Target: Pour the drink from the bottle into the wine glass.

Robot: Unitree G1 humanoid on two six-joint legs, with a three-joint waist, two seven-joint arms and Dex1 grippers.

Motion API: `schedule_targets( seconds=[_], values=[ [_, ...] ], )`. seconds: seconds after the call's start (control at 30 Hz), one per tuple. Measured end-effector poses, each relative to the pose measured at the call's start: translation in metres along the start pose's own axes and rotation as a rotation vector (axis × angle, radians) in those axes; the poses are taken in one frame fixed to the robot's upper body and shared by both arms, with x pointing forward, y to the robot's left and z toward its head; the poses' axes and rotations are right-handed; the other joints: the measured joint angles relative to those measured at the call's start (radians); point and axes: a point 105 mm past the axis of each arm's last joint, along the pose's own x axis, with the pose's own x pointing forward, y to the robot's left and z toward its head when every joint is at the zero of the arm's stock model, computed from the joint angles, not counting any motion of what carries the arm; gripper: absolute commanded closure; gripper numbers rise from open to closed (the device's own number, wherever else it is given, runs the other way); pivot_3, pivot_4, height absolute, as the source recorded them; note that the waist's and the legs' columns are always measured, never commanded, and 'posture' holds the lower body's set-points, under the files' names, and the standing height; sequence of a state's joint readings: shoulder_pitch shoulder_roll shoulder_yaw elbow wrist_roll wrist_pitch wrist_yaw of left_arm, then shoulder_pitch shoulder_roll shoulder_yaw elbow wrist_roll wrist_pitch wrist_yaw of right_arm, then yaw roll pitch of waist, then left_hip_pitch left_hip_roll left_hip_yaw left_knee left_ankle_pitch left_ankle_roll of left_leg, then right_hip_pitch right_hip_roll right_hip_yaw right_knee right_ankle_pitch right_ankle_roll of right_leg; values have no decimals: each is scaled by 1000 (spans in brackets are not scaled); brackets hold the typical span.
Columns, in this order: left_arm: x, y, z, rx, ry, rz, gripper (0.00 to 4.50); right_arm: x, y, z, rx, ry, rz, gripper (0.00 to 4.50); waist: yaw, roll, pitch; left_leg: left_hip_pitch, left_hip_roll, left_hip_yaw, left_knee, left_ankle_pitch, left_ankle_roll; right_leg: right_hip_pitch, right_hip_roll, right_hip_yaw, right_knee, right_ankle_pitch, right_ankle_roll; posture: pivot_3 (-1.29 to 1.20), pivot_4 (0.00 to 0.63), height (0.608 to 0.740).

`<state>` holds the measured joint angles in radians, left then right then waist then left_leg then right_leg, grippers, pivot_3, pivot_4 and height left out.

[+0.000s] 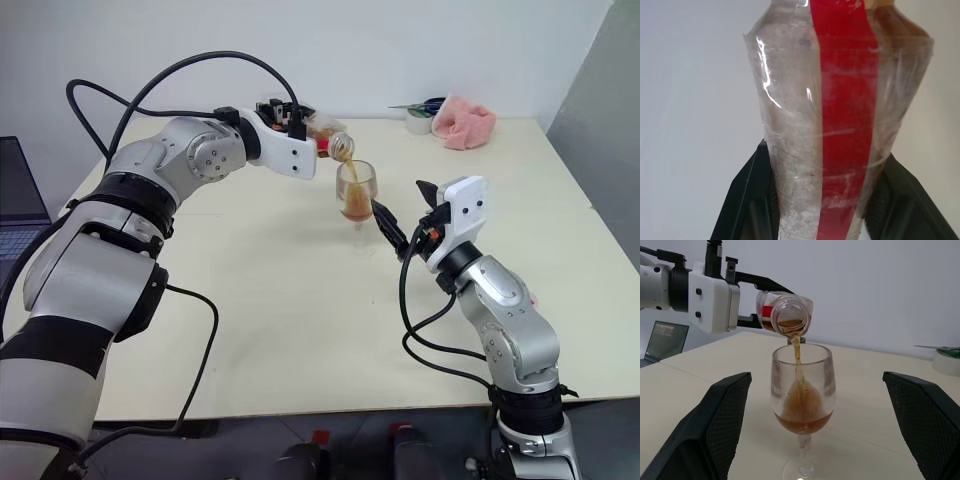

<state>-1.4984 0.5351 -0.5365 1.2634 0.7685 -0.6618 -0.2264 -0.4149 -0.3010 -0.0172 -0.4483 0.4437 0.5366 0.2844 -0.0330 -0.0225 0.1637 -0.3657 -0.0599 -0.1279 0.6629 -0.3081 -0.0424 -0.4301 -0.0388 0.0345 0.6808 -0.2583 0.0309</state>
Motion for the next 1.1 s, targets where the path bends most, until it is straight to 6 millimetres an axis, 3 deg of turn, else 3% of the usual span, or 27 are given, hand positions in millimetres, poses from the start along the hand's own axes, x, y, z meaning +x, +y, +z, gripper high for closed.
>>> schedule_targets(
  seconds=[1.1],
  values=[
    [0,4,-1,5,7,16,2799,1,-3,-5,9,16,-8,0,0,0,0,0,0,0,0,0,0,0,0,0,0,0,0,0,150,740]
  ],
)
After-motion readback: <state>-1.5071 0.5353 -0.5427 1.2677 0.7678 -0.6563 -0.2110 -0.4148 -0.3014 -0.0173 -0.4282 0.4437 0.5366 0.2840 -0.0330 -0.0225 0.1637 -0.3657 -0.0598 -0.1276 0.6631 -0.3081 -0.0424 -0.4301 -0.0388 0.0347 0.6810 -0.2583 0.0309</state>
